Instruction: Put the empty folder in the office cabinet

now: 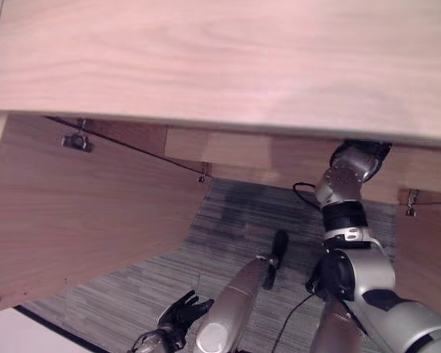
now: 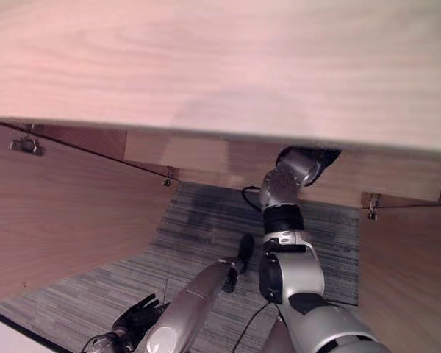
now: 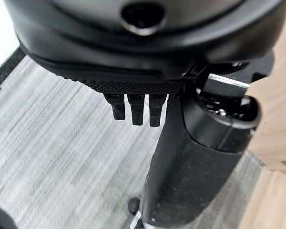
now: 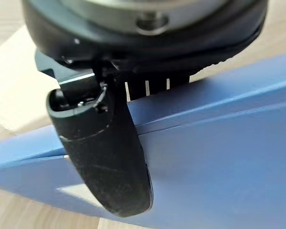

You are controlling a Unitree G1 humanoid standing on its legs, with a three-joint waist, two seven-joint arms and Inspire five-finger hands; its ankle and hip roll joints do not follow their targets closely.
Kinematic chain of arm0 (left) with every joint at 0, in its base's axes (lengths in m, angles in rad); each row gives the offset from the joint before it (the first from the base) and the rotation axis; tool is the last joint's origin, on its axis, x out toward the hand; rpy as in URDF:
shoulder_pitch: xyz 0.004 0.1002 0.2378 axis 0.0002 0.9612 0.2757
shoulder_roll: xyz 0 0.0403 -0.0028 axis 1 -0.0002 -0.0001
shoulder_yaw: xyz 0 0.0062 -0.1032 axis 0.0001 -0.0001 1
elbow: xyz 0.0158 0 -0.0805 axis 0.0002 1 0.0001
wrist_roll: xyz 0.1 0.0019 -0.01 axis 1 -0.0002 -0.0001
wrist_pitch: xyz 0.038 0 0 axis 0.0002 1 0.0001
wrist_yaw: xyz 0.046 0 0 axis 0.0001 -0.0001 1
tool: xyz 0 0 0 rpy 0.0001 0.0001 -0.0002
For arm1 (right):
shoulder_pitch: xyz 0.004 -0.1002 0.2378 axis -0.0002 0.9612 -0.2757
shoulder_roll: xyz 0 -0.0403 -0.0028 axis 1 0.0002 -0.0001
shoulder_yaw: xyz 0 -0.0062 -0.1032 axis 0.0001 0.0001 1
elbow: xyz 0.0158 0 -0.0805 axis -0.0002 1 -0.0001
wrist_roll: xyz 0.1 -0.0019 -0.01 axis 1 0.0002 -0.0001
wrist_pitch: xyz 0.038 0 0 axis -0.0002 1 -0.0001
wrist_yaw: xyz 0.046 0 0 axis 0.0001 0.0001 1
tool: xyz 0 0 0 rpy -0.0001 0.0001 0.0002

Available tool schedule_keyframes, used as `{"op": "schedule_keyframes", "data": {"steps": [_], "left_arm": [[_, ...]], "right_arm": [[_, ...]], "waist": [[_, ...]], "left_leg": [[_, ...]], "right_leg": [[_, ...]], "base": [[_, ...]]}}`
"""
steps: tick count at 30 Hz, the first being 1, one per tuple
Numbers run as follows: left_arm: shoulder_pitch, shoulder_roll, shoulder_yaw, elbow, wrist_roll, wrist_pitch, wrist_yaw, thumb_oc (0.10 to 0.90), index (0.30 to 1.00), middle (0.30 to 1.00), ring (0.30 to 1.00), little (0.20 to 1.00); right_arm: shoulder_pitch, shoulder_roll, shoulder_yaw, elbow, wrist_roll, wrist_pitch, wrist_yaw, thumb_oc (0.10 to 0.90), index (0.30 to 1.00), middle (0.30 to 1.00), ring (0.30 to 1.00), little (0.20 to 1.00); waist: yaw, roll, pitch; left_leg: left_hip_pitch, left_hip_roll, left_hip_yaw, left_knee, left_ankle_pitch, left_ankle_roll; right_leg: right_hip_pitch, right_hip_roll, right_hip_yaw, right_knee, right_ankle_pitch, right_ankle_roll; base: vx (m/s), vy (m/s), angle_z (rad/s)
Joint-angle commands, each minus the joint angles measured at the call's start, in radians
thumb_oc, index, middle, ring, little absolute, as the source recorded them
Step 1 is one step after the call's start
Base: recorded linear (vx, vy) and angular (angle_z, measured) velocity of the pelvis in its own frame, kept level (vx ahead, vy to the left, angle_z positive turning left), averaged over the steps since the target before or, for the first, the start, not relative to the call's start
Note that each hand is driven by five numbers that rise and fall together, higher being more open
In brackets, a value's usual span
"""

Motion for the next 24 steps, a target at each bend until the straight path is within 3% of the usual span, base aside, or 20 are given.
{"op": "schedule_keyframes", "data": {"steps": [1,12,17,24], "left_arm": [[0.076,0.036,-0.004,0.0,0.017,0.01,0.022,0.8,0.9,0.9,0.9,0.9],[0.11,0.021,0.027,0.068,0.068,0.02,0.022,0.8,0.9,0.9,0.9,0.9],[0.094,0.015,0.047,0.091,0.076,0.018,0.032,0.8,0.9,0.9,0.9,0.9],[0.039,0.001,0.097,0.169,0.084,0.011,0.045,0.8,0.9,0.9,0.9,0.9]], "right_arm": [[-0.012,-0.106,0.066,-0.193,-0.163,0.0,0.016,0.4,0.3,0.3,0.3,0.3],[-0.013,-0.165,0.07,-0.206,-0.201,0.007,-0.012,0.4,0.3,0.3,0.3,0.3],[-0.032,-0.192,0.079,-0.213,-0.21,0.002,-0.027,0.4,0.3,0.3,0.3,0.3],[-0.124,-0.281,0.144,-0.118,-0.146,0.048,0.022,0.4,0.3,0.3,0.3,0.3]], "waist": [[0.007,0.004,-0.059],[-0.004,0.012,-0.067],[-0.017,0.001,-0.065],[-0.025,-0.034,-0.086]], "left_leg": [[-0.032,0.006,-0.047,0.093,-0.161,-0.021],[-0.138,0.022,-0.035,0.254,-0.233,-0.023],[-0.164,0.028,-0.03,0.27,-0.238,-0.026],[-0.16,0.037,-0.03,0.252,-0.236,-0.032]], "right_leg": [[0.02,-0.012,0.021,0.001,0.004,0.043],[-0.094,-0.017,0.08,0.148,-0.079,0.005],[-0.124,-0.017,0.096,0.169,-0.086,-0.003],[-0.132,-0.007,0.105,0.16,-0.084,-0.005]], "base": [[0.03,-0.015,-0.02],[0.0,-0.007,-0.02],[-0.01,-0.001,-0.08],[0.01,-0.01,-0.04]]}}
